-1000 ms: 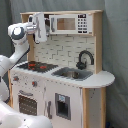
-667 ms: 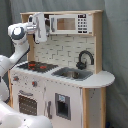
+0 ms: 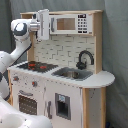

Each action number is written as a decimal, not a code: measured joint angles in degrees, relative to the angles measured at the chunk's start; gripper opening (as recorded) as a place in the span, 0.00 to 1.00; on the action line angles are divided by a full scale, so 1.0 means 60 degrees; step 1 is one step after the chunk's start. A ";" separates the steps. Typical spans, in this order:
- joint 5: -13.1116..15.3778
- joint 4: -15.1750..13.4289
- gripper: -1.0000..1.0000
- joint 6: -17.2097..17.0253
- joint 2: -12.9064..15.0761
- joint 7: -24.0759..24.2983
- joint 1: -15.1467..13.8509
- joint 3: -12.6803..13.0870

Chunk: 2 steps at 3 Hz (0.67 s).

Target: Play with the kitchen

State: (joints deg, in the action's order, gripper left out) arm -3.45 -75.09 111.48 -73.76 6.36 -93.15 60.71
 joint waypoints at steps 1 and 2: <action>0.0000 -0.0117 0.00 -0.0479 0.0117 -0.0767 0.0183 -0.0282; 0.0000 -0.0736 0.00 -0.0201 0.0117 -0.1235 0.0692 -0.0341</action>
State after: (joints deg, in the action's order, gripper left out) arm -3.45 -79.51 110.28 -73.06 -1.05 -89.00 58.66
